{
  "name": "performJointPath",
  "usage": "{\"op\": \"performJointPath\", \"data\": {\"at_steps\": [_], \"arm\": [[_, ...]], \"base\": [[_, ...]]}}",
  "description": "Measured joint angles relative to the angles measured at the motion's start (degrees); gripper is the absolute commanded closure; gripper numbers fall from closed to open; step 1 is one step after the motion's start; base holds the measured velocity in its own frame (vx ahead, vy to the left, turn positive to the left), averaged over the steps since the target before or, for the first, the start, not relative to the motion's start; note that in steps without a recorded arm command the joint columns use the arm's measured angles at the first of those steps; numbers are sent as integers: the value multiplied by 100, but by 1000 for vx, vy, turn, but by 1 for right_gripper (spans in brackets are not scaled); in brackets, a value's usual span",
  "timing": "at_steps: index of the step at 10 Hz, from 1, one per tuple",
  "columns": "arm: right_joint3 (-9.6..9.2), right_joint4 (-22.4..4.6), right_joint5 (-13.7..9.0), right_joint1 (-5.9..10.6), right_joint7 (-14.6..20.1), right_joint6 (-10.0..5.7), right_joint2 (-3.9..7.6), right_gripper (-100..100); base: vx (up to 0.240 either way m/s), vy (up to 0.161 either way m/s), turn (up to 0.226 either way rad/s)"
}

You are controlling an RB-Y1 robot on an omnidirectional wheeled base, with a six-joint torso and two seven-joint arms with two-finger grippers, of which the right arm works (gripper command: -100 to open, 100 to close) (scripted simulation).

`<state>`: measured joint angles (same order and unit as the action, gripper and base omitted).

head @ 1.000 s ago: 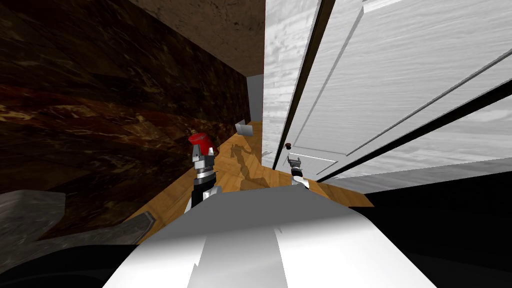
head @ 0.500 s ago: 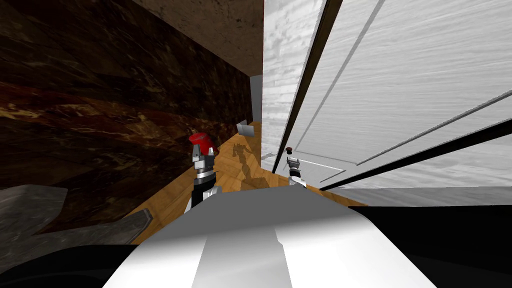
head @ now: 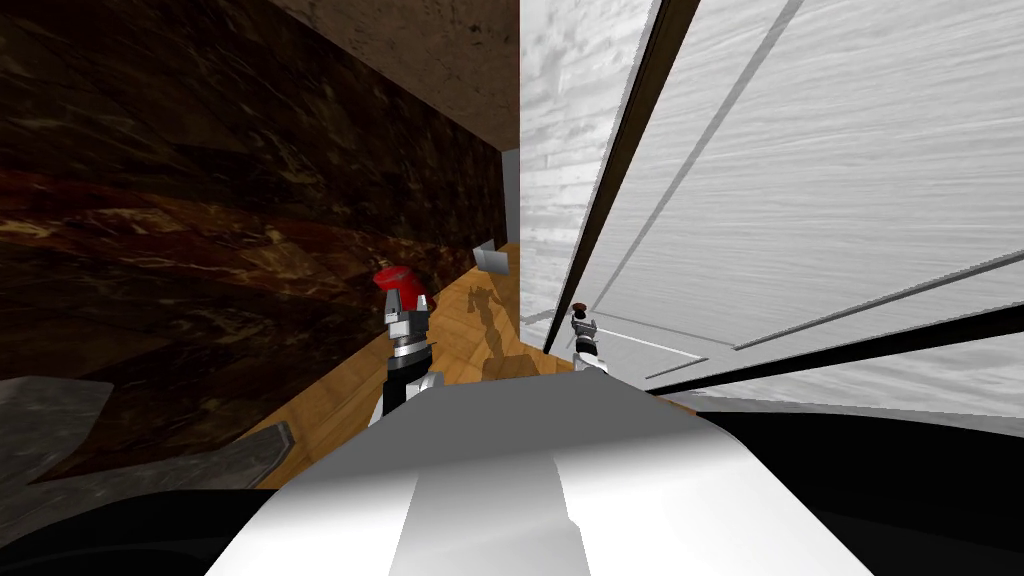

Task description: Pull the door open

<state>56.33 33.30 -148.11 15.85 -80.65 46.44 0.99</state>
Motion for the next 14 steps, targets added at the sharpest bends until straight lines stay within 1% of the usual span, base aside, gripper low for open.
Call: {"op": "performJointPath", "data": {"at_steps": [1, 2, 3, 8, 12, 14], "arm": [[10, 11, -13, 2, -11, -15, -33, -100], [31, -47, -35, 18, -33, -2, -39, -100], [34, -55, -38, 22, -40, 5, -39, 100], [26, -59, -28, 11, -37, -17, -46, 100], [13, -75, -26, 51, -40, 2, -24, 100], [24, -211, -31, 71, -76, 31, 10, 100]], "base": [[171, -72, 22], [73, -34, 11], [-9, 6, 2], [-13, 6, 0], [-176, 10, 39], [-197, 41, 24]]}}
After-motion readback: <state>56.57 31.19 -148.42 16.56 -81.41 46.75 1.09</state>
